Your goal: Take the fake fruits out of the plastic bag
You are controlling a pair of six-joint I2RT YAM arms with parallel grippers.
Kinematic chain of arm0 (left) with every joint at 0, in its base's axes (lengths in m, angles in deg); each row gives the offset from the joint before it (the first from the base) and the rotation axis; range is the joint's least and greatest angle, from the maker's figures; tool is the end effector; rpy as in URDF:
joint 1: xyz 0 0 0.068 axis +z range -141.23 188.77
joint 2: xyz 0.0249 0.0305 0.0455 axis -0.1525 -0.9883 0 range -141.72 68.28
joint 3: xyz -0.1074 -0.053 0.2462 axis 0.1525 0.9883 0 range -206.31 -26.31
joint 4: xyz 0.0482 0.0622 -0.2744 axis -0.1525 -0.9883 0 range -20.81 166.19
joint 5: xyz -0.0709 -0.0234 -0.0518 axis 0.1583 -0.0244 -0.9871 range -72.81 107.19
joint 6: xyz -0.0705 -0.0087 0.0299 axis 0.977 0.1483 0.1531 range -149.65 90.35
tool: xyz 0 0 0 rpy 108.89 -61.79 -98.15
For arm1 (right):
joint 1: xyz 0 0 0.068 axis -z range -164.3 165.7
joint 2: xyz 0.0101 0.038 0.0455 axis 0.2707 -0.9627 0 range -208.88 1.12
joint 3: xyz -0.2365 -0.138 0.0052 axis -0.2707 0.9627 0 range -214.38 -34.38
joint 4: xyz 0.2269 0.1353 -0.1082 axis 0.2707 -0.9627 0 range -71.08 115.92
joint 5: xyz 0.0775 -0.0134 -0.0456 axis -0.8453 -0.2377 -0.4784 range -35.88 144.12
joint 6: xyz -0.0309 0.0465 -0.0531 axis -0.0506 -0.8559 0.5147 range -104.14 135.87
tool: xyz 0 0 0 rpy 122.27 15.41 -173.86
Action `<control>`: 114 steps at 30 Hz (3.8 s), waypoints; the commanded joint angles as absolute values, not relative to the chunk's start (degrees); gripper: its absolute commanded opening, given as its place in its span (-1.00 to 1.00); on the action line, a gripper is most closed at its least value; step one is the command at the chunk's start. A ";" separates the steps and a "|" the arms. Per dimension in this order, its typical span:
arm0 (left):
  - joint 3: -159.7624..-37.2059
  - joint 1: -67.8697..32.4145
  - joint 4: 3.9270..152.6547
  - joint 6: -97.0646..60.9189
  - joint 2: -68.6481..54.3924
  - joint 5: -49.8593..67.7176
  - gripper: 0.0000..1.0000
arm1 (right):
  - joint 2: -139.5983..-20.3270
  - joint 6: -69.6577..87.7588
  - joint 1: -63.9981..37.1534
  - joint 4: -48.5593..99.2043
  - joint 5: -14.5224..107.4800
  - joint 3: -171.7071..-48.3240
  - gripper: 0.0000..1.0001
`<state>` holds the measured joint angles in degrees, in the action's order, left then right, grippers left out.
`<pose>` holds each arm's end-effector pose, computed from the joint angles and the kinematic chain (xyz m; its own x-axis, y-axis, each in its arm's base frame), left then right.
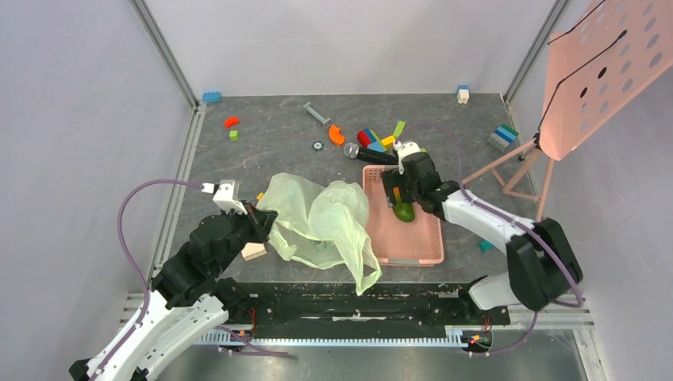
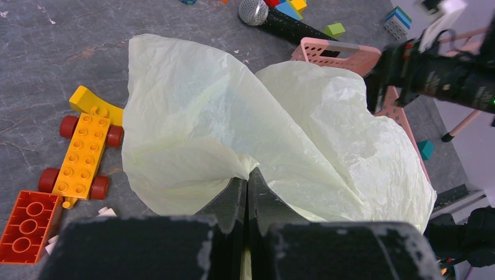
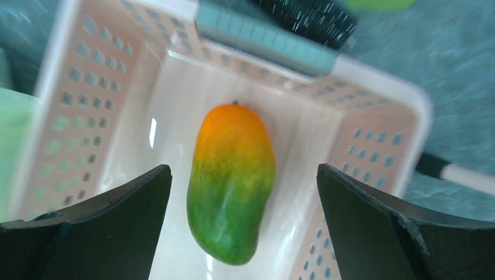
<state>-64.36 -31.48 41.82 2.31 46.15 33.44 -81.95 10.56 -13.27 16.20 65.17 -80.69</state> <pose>0.1249 -0.0815 0.3019 -0.4261 -0.3052 -0.8516 0.2265 0.8754 -0.4270 0.3000 0.1517 0.1626 -0.6649 -0.2645 -0.6985 -0.2998 0.9511 -0.0748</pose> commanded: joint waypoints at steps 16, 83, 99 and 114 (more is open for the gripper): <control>-65.43 -31.31 43.53 4.21 43.86 32.39 -0.91 | -57.55 19.97 -42.74 17.03 61.01 -92.78 0.96; -67.41 -31.35 40.97 3.81 42.90 26.12 0.59 | -79.35 6.28 -27.85 22.98 58.08 -91.73 -0.64; -78.60 -31.44 13.70 14.08 31.41 32.80 0.99 | -80.93 6.43 -27.80 23.72 57.92 -92.69 -0.63; -71.55 -31.39 17.36 19.20 41.85 29.71 -0.46 | -80.48 6.83 -27.80 23.61 58.48 -92.70 -0.63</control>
<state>-73.03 -31.48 13.86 16.70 39.24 30.88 -80.48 6.17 -28.00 21.99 58.44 -91.55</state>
